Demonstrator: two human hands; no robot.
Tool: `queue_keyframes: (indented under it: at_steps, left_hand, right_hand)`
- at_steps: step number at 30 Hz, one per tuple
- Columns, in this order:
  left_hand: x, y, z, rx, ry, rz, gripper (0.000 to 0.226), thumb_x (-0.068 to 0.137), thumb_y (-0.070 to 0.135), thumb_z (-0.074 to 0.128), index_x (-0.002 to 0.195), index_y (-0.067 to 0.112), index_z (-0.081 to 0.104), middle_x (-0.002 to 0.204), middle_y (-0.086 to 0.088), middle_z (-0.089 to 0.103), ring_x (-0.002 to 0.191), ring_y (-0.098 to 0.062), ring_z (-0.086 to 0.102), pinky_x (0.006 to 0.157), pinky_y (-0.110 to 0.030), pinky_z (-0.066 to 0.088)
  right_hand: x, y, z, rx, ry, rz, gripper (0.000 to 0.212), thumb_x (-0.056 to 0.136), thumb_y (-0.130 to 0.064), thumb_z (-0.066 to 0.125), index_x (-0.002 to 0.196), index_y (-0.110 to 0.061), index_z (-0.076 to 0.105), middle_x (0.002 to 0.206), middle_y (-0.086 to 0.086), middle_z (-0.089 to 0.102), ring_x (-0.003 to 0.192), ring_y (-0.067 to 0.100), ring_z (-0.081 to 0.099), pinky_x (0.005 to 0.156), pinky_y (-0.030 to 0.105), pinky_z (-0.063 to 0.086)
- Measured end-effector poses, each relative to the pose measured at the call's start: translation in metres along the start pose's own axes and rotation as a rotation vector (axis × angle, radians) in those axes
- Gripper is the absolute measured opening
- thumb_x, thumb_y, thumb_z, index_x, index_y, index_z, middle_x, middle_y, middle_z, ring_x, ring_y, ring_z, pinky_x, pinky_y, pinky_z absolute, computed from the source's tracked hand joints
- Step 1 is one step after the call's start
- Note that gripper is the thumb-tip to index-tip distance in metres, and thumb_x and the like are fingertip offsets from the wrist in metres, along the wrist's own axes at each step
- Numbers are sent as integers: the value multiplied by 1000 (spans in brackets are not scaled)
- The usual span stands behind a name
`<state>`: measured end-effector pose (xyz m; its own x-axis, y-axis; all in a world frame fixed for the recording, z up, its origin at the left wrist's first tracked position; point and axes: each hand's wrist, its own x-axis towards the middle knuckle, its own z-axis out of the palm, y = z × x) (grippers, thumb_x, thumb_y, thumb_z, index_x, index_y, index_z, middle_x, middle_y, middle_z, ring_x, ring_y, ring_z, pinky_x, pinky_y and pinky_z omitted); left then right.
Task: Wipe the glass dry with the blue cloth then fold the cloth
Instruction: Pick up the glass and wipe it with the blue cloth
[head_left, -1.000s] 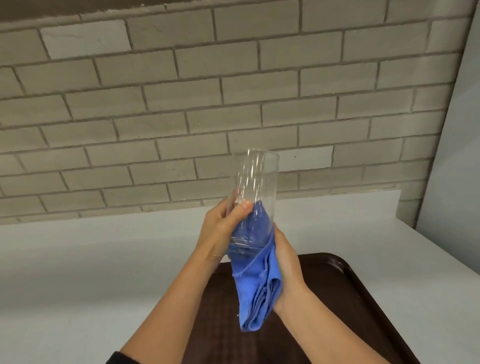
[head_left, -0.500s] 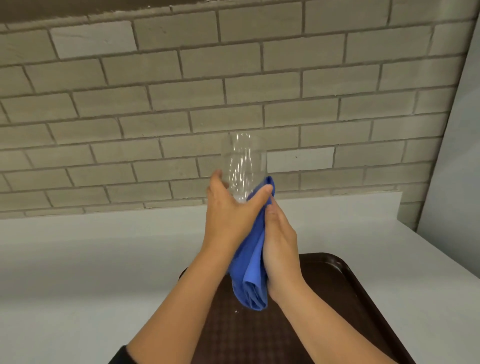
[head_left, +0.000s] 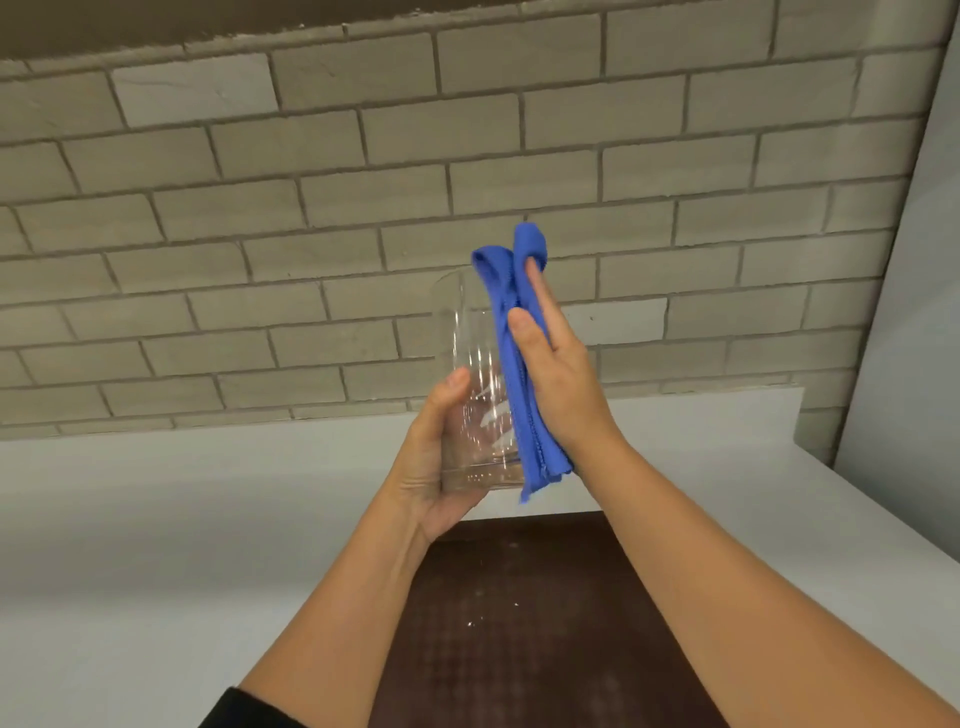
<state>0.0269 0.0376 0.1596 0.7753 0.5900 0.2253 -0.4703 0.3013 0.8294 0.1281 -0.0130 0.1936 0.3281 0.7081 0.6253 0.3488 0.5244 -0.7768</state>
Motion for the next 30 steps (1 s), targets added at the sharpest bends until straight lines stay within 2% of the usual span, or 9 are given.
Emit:
queue_keyframes:
  at_steps: [3, 5, 8, 11, 15, 20, 23, 27, 30]
  left_hand:
    - [1, -8, -3, 26, 28, 41, 70, 44, 45, 82, 105, 15, 65, 96, -3, 71, 86, -19, 69, 71, -34, 56]
    - [1, -13, -8, 47, 71, 38, 70, 42, 46, 82, 102, 14, 66, 92, -4, 72, 83, -19, 69, 71, -33, 57]
    - [0, -16, -13, 86, 112, 26, 59, 56, 44, 74, 105, 12, 66, 87, -6, 71, 76, -19, 68, 67, -31, 56]
    - [0, -16, -14, 265, 189, 20, 37, 66, 50, 60, 84, 22, 74, 75, 0, 74, 69, -16, 68, 66, -31, 55]
    - [-3, -16, -6, 462, 323, -6, 64, 64, 60, 56, 108, 14, 63, 101, -8, 68, 95, -24, 63, 88, -43, 49]
    - [-9, -9, -5, 517, 300, 71, 62, 60, 64, 59, 109, 26, 61, 104, -1, 71, 100, -24, 65, 84, -39, 53]
    - [-12, -9, -8, 450, 275, 53, 52, 65, 65, 57, 101, 30, 69, 100, -3, 74, 98, -24, 67, 87, -43, 54]
    - [-14, -11, -11, 191, 185, 51, 42, 63, 52, 67, 93, 23, 73, 84, -3, 76, 79, -18, 71, 66, -31, 55]
    - [-11, -13, -12, 109, 199, 102, 52, 62, 53, 63, 100, 18, 69, 91, -5, 74, 85, -22, 69, 72, -35, 54]
  right_hand:
    - [-7, 10, 1, 65, 9, 121, 46, 95, -36, 33, 139, -38, 23, 128, -11, 49, 98, -9, 56, 75, 3, 46]
    - [-22, 20, 4, 72, 7, 172, 45, 94, -38, 33, 139, -40, 24, 114, -18, 51, 84, -18, 56, 64, -1, 44]
    - [-51, 29, 11, 62, -19, 148, 46, 93, -37, 36, 133, -53, 19, 133, -22, 39, 109, -18, 45, 84, -3, 39]
    - [-65, 30, 14, 6, -36, 90, 49, 94, -32, 36, 127, -58, 11, 146, -27, 18, 118, -30, 22, 93, -8, 23]
    - [-69, 28, 15, -146, -33, 20, 53, 94, -30, 37, 127, -55, 4, 155, -19, 1, 132, -18, 10, 98, -5, 18]
    - [-73, 28, 20, -271, -45, -135, 55, 94, -33, 33, 129, -55, -4, 153, -20, -10, 139, -8, -3, 117, 25, 16]
    - [-64, 24, 22, -360, -59, -182, 52, 91, -39, 28, 129, -54, -4, 148, -27, -16, 141, -1, -8, 118, 29, 13]
    - [-24, 8, 17, -263, -79, -131, 50, 92, -37, 35, 134, -48, 11, 149, -21, 0, 138, -3, 3, 104, 4, 12]
    - [7, 2, 11, -20, -83, 108, 46, 94, -34, 37, 139, -34, 27, 149, -2, 33, 130, 9, 36, 105, 21, 32]
